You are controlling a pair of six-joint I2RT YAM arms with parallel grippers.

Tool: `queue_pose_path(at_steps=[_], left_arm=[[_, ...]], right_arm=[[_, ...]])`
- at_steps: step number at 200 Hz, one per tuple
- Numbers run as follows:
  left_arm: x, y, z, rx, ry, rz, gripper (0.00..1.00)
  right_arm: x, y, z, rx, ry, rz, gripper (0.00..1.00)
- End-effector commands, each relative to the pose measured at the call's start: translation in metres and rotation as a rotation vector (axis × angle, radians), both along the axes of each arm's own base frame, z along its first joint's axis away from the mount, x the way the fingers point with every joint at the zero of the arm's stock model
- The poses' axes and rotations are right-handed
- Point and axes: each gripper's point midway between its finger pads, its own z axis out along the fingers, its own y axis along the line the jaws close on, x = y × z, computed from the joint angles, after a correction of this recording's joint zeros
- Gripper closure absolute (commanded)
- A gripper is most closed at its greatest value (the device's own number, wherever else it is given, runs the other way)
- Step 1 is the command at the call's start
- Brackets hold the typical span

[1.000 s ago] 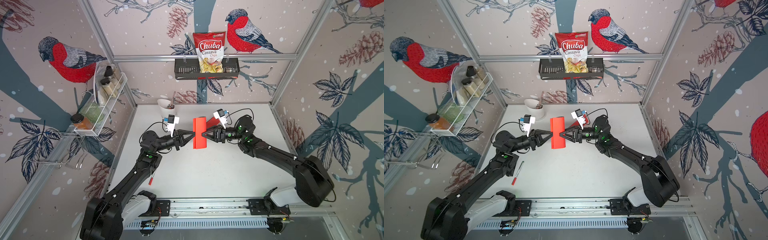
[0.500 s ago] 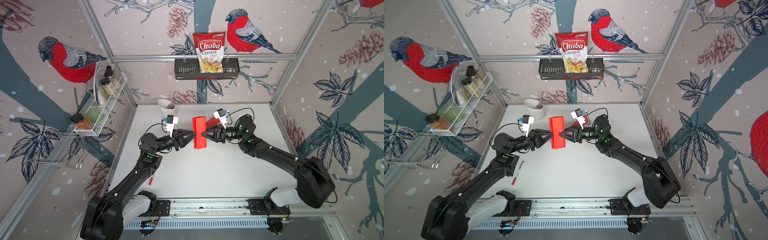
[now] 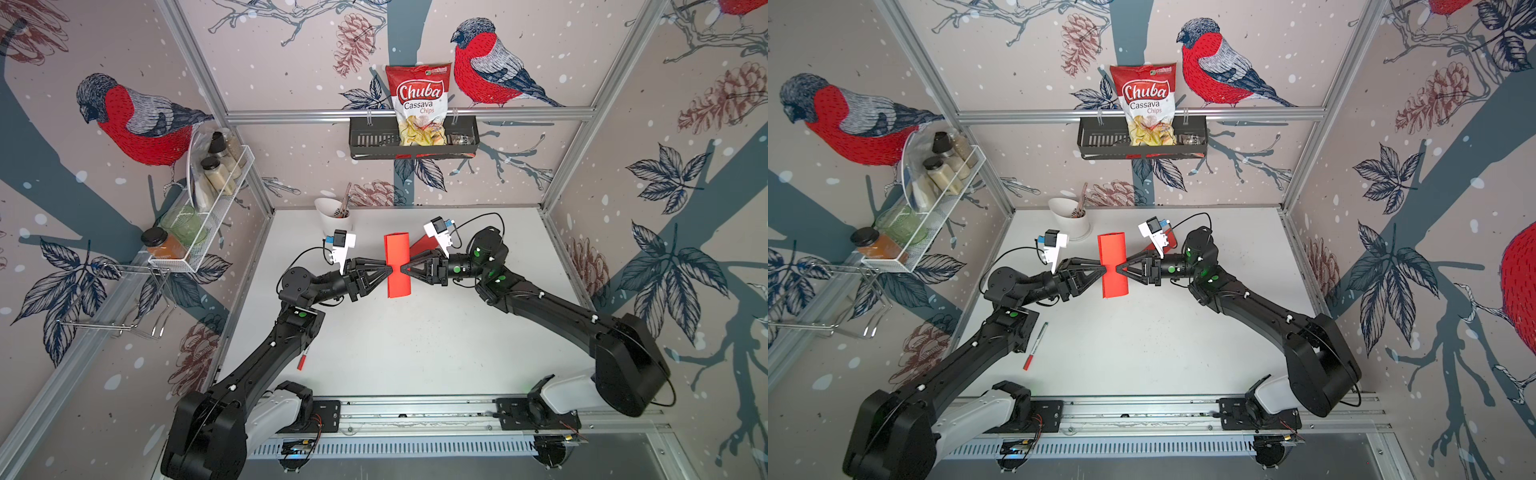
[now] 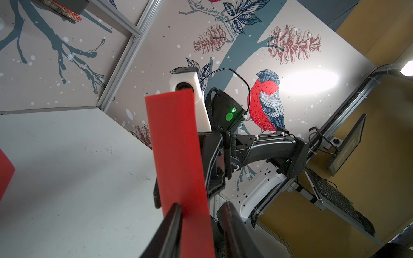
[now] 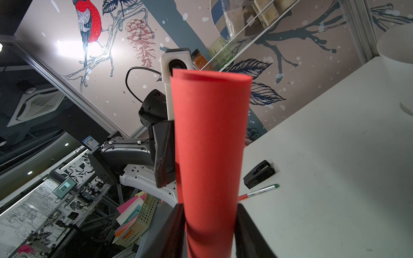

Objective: Fold the square paper along the opposite sides
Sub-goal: Fold the paper.

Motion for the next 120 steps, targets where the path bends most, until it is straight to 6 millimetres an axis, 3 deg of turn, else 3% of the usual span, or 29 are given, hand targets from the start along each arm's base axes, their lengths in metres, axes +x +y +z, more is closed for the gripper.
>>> queue_pose_path(at_steps=[1, 33, 120], left_arm=[[-0.0035, 0.0011, 0.0071, -0.015, -0.043, -0.007, 0.67], [-0.002, 0.0011, 0.0051, -0.011, -0.037, 0.0, 0.73], [0.0019, 0.001, 0.0003, -0.002, -0.018, 0.013, 0.71]], right_arm=[[0.0003, 0.0013, 0.0029, 0.005, -0.025, -0.004, 0.6], [0.0003, 0.0022, 0.0016, -0.001, -0.026, -0.003, 0.6], [-0.0005, 0.0035, 0.0027, -0.001, -0.023, -0.004, 0.59]])
